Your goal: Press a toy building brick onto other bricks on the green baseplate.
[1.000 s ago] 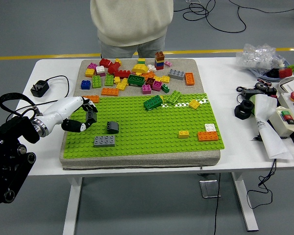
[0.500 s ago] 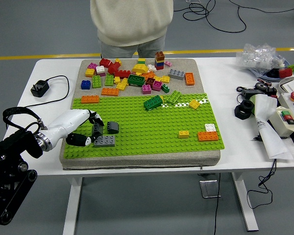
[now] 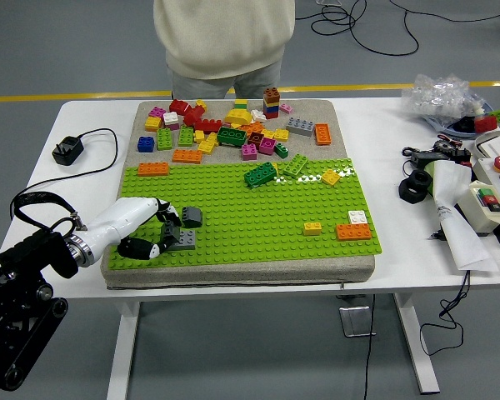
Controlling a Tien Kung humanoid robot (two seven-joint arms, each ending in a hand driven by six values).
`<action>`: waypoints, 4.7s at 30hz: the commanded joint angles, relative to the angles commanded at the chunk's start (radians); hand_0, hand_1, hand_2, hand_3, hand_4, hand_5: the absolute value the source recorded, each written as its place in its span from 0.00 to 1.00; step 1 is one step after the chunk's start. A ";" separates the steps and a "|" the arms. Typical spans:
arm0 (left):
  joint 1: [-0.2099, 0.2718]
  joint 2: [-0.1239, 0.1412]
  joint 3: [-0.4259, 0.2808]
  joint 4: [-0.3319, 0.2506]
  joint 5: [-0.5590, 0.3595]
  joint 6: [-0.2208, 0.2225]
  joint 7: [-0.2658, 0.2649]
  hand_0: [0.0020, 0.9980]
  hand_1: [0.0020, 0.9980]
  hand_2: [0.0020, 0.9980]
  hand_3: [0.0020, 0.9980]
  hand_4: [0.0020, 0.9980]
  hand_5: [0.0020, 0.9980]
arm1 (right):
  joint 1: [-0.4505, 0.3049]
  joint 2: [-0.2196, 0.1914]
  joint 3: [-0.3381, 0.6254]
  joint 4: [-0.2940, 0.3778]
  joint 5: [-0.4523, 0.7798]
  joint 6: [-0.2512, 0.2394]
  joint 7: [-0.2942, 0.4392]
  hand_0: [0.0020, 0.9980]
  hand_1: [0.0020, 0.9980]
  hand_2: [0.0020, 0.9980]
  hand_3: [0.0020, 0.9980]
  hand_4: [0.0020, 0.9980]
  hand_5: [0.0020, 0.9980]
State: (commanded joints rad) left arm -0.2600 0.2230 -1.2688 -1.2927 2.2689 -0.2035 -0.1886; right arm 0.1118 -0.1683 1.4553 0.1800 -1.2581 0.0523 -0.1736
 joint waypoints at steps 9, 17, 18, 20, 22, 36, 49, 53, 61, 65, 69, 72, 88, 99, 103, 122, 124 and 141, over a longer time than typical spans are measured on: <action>-0.014 -0.007 0.012 0.031 0.000 0.006 -0.004 0.75 0.63 0.54 0.57 0.45 0.00 | 0.003 0.000 -0.004 0.000 0.004 -0.002 0.000 0.79 0.72 0.76 0.77 1.00 0.69; -0.022 -0.010 0.011 0.050 0.000 0.014 -0.007 0.75 0.63 0.54 0.58 0.45 0.00 | 0.007 -0.001 -0.005 0.000 0.009 -0.004 0.000 0.79 0.72 0.76 0.77 1.00 0.69; -0.022 -0.010 0.010 0.051 0.000 0.014 -0.008 0.75 0.63 0.54 0.58 0.45 0.00 | 0.007 -0.001 -0.006 0.000 0.010 -0.004 0.000 0.79 0.72 0.76 0.77 1.00 0.69; -0.026 -0.008 0.012 0.055 0.000 0.015 -0.009 0.75 0.63 0.54 0.58 0.45 0.00 | 0.007 -0.001 -0.005 0.000 0.011 -0.003 -0.001 0.79 0.72 0.76 0.77 1.00 0.69; -0.028 -0.008 0.013 0.057 0.000 0.015 -0.009 0.75 0.63 0.54 0.58 0.45 0.00 | 0.007 -0.001 -0.005 0.000 0.011 -0.003 -0.001 0.79 0.72 0.76 0.77 1.00 0.69; -0.039 0.002 0.025 0.082 0.000 0.017 -0.015 0.76 0.63 0.54 0.58 0.46 0.00 | 0.010 -0.001 -0.007 0.000 0.018 -0.004 -0.001 0.79 0.72 0.76 0.77 1.00 0.69; -0.045 -0.001 0.026 0.100 0.000 0.020 -0.024 0.81 0.64 0.55 0.62 0.53 0.00 | 0.011 -0.001 -0.008 0.000 0.021 -0.005 -0.003 0.79 0.72 0.76 0.77 1.00 0.69; -0.045 -0.002 0.025 0.100 0.000 0.020 -0.026 0.81 0.64 0.55 0.62 0.53 0.00 | 0.011 0.000 -0.009 0.000 0.021 -0.005 -0.002 0.79 0.72 0.76 0.77 1.00 0.69; -0.045 -0.003 0.028 0.109 0.000 0.016 -0.030 0.84 0.68 0.59 0.71 0.62 0.00 | 0.009 0.001 -0.010 0.000 0.020 -0.005 -0.002 0.79 0.72 0.76 0.77 1.00 0.69; -0.047 -0.003 0.029 0.108 0.000 0.016 -0.030 0.84 0.68 0.59 0.71 0.62 0.00 | 0.008 0.002 -0.010 0.000 0.019 -0.004 -0.002 0.79 0.72 0.76 0.77 1.00 0.69; -0.048 -0.003 0.029 0.109 0.000 0.016 -0.030 0.85 0.69 0.59 0.72 0.64 0.00 | 0.008 0.002 -0.011 0.000 0.019 -0.005 -0.002 0.79 0.72 0.76 0.77 1.00 0.69; -0.049 -0.003 0.029 0.110 0.000 0.017 -0.029 0.85 0.69 0.59 0.72 0.64 0.00 | 0.008 0.002 -0.011 0.000 0.019 -0.005 -0.002 0.79 0.72 0.76 0.77 1.00 0.69; -0.055 -0.006 0.026 0.118 0.000 0.015 -0.030 0.88 0.73 0.61 0.75 0.71 0.00 | 0.008 0.003 -0.012 0.000 0.021 -0.004 -0.003 0.79 0.72 0.76 0.77 1.00 0.69; -0.057 -0.007 0.022 0.120 0.000 0.015 -0.030 0.89 0.73 0.63 0.78 0.75 0.00 | 0.009 0.003 -0.010 0.000 0.023 -0.003 -0.002 0.79 0.72 0.76 0.77 1.00 0.69; -0.059 -0.008 0.022 0.122 0.000 0.019 -0.029 0.89 0.73 0.64 0.79 0.77 0.00 | 0.009 0.003 -0.011 0.000 0.025 -0.002 -0.002 0.79 0.72 0.76 0.77 1.00 0.69; -0.073 -0.011 0.017 0.137 0.000 0.025 -0.029 0.90 0.74 0.65 0.80 0.79 0.00 | 0.009 0.004 -0.011 0.000 0.028 -0.002 -0.003 0.79 0.72 0.76 0.77 1.00 0.69; -0.073 -0.011 0.017 0.138 0.000 0.025 -0.029 0.90 0.74 0.65 0.80 0.79 0.00 | 0.009 0.004 -0.012 0.000 0.028 -0.002 -0.003 0.79 0.72 0.76 0.77 1.00 0.69; -0.076 -0.013 0.018 0.147 0.000 0.025 -0.031 0.91 0.74 0.66 0.80 0.80 0.00 | 0.007 0.005 -0.014 0.000 0.026 -0.001 -0.003 0.79 0.72 0.76 0.77 1.00 0.69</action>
State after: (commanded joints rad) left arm -0.3362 0.2102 -1.2505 -1.1462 2.2689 -0.1786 -0.2195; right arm 0.1188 -0.1629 1.4418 0.1800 -1.2320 0.0516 -0.1769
